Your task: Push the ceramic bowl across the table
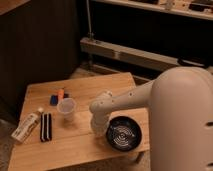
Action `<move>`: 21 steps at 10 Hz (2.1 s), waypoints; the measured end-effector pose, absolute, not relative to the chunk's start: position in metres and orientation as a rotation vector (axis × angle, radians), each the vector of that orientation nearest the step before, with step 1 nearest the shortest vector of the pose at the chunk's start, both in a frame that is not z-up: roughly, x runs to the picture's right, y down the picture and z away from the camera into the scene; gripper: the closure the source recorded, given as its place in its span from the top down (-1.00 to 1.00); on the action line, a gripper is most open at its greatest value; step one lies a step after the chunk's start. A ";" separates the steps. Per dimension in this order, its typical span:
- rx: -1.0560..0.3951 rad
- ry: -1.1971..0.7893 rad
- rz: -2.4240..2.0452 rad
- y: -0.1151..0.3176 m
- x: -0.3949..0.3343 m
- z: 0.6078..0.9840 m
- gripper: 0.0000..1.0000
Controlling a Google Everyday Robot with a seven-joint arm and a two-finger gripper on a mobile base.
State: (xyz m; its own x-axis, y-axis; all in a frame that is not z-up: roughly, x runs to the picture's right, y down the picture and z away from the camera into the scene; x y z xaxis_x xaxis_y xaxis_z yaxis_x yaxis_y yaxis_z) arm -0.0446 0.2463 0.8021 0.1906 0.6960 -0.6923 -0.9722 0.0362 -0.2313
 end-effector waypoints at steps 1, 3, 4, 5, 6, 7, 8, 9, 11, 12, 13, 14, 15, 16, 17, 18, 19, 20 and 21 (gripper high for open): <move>-0.761 0.450 1.355 0.245 -0.040 0.802 -1.00; -0.751 0.450 1.367 0.243 -0.034 0.801 -1.00; -0.746 0.451 1.374 0.242 -0.031 0.801 -1.00; -0.743 0.452 1.378 0.241 -0.029 0.800 -1.00; -0.743 0.452 1.377 0.241 -0.030 0.800 -1.00; -0.743 0.452 1.377 0.241 -0.030 0.800 -1.00; -0.743 0.452 1.377 0.241 -0.030 0.800 -1.00; -0.743 0.452 1.377 0.241 -0.030 0.800 -1.00; -0.743 0.452 1.377 0.241 -0.030 0.800 -1.00; -0.743 0.452 1.377 0.241 -0.030 0.800 -1.00; -0.744 0.452 1.377 0.241 -0.030 0.801 -1.00; -0.743 0.452 1.377 0.241 -0.030 0.800 -1.00; -0.743 0.452 1.377 0.241 -0.030 0.800 -1.00; -0.743 0.452 1.377 0.241 -0.030 0.800 -1.00; -0.743 0.452 1.377 0.241 -0.030 0.800 -1.00; -0.743 0.452 1.378 0.241 -0.030 0.800 -1.00; -0.743 0.452 1.378 0.241 -0.030 0.800 -1.00; -0.743 0.452 1.378 0.241 -0.030 0.800 -1.00; -0.743 0.452 1.378 0.241 -0.030 0.801 -1.00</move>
